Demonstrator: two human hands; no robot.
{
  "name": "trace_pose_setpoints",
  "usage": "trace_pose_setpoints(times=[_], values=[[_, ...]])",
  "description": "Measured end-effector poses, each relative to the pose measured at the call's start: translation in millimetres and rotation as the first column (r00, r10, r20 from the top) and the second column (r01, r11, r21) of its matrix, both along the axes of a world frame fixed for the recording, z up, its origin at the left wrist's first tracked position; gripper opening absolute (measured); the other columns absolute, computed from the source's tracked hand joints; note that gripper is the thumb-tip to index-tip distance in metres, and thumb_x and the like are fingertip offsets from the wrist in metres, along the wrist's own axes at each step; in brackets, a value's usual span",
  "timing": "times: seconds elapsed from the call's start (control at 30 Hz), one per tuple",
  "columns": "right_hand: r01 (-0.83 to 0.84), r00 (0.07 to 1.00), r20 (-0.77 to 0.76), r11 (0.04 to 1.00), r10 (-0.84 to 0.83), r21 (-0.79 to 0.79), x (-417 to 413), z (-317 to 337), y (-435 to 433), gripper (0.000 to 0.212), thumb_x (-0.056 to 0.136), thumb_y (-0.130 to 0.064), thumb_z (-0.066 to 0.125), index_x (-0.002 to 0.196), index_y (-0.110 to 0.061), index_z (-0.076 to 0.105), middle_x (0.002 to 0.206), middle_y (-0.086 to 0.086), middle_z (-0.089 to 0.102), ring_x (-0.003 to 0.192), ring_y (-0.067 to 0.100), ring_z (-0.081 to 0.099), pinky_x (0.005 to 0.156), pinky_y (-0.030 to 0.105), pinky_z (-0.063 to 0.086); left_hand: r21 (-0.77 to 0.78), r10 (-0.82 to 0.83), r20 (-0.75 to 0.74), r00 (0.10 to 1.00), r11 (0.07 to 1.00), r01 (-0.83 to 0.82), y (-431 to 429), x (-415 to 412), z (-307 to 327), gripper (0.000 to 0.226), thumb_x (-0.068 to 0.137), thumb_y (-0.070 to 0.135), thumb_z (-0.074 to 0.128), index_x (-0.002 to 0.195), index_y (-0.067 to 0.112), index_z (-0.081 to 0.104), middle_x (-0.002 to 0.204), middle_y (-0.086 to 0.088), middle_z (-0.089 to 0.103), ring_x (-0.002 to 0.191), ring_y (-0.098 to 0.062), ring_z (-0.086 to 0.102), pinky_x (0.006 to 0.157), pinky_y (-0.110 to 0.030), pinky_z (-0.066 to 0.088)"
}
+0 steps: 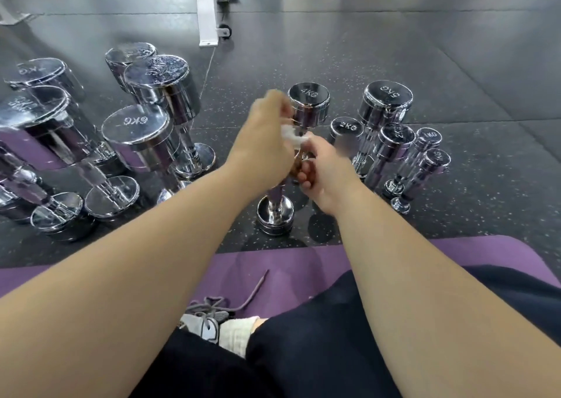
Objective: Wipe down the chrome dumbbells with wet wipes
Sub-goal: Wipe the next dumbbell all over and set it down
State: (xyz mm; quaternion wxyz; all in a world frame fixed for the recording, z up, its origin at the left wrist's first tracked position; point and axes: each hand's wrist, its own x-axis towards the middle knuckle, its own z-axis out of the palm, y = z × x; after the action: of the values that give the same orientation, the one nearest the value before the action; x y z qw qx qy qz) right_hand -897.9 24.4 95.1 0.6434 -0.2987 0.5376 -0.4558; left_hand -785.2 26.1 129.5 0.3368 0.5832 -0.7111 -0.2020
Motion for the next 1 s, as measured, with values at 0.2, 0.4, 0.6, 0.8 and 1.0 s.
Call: trace_pose_setpoints(times=[0.2, 0.4, 0.6, 0.8, 1.0], values=[[-0.103, 0.974, -0.226, 0.916, 0.014, -0.389, 12, 27, 10, 0.023, 0.088, -0.013, 0.066, 0.108, -0.018, 0.074, 0.105, -0.006, 0.069, 0.081, 0.003, 0.068, 0.068, 0.020, 0.055, 0.128, 0.077, -0.335, 0.939, 0.991, -0.036, 17, 26, -11, 0.032, 0.078, 0.021, 0.074, 0.099, 0.030, 0.052, 0.087, 0.008, 0.064, 0.077, -0.015, 0.064, 0.075, -0.042, 0.058], [-0.492, 0.472, -0.859, 0.749, -0.198, -0.443, 25, 30, 24, 0.022, 0.092, -0.037, 0.059, 0.106, -0.034, 0.076, 0.118, -0.011, 0.069, 0.132, 0.019, 0.044, 0.111, 0.044, 0.029, 0.160, 0.116, -0.455, 0.883, 0.986, -0.048, 27, 44, -8, 0.068, 0.084, 0.005, 0.065, 0.140, 0.027, 0.034, 0.135, 0.009, 0.048, 0.112, -0.002, 0.053, 0.076, -0.011, 0.048], [-0.679, 0.151, -0.943, 0.662, -0.295, -0.316, 16, 32, 17, 0.031, 0.089, -0.004, 0.052, 0.106, -0.013, 0.076, 0.107, 0.005, 0.071, 0.099, 0.031, 0.053, 0.094, 0.038, 0.043, 0.295, 0.068, -0.390, 0.918, 0.954, 0.054, 21, 44, -17, 0.100, 0.073, 0.007, 0.080, 0.153, 0.032, 0.025, 0.146, 0.007, 0.043, 0.120, -0.010, 0.055, 0.095, -0.025, 0.050], [-0.760, 0.135, -0.985, 0.626, -0.111, -0.175, 21, 37, 8, 0.042, 0.102, -0.015, 0.037, 0.141, -0.013, 0.052, 0.154, 0.005, 0.040, 0.145, 0.019, 0.028, 0.117, 0.032, 0.011, 0.356, 0.087, -0.382, 0.920, 0.932, 0.060, 12, 59, -17, 0.076, 0.079, -0.011, 0.064, 0.145, 0.019, 0.042, 0.119, 0.005, 0.066, 0.089, -0.004, 0.063, 0.071, -0.015, 0.045], [-0.854, 0.135, -0.990, 0.501, -0.047, -0.140, -1, 25, 19, 0.046, 0.105, -0.024, 0.035, 0.152, -0.023, 0.034, 0.160, -0.004, 0.025, 0.150, 0.011, 0.013, 0.123, 0.029, 0.005, 0.432, 0.214, -0.612, 0.761, 0.897, 0.096, 3, 67, -25, 0.064, 0.083, -0.023, 0.047, 0.139, 0.008, 0.048, 0.112, -0.001, 0.071, 0.096, -0.012, 0.069, 0.078, -0.021, 0.053]])
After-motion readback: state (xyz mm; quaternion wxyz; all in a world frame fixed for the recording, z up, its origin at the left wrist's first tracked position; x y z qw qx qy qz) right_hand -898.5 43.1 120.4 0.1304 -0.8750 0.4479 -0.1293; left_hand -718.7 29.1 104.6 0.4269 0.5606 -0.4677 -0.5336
